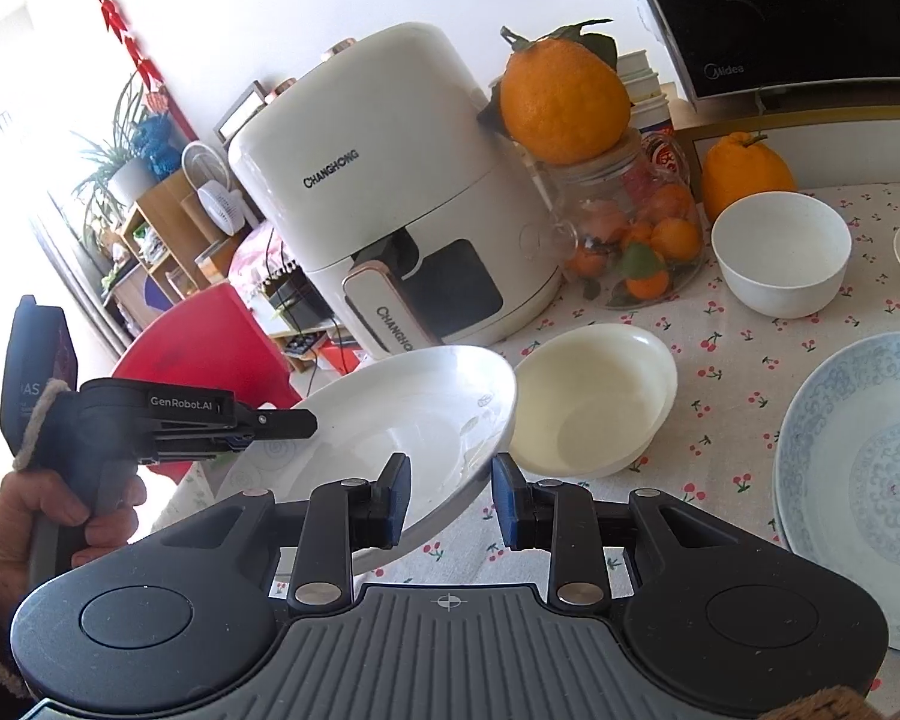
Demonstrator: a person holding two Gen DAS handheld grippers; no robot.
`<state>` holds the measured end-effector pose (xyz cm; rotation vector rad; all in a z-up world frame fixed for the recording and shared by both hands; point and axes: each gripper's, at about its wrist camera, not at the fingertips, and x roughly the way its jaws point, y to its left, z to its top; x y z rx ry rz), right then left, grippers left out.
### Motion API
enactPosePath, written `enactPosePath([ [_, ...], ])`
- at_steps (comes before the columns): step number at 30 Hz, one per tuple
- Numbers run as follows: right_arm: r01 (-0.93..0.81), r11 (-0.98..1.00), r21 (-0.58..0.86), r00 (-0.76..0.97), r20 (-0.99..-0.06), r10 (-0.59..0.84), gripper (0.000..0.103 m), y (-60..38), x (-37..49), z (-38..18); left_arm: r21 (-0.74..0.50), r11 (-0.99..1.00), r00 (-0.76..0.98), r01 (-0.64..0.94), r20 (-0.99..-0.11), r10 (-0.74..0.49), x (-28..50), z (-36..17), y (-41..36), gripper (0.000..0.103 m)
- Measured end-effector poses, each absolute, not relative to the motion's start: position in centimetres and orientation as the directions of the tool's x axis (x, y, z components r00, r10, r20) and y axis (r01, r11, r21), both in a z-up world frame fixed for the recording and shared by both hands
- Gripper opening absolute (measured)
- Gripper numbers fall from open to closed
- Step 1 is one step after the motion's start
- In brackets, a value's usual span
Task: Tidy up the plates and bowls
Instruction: 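Carry the white plate over and lower it onto the blue plate stack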
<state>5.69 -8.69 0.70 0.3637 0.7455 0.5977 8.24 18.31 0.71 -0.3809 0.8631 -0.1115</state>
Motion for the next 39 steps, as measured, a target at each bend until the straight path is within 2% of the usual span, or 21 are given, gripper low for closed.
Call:
enactPosePath([
  [20,-0.134,0.791,0.596,0.707,-0.501,0.498,0.028,-20.7,5.9,0.6,-0.414,0.904,0.611,0.109,-0.69,-0.389,11.1,0.5,7.9,0.01],
  [39,0.031,0.817,0.576,0.747,-0.556,0.364,0.027,-28.1,5.1,-1.0,-0.392,0.89,0.589,0.233,-0.671,-0.45,11.7,-1.1,-0.3,0.009],
])
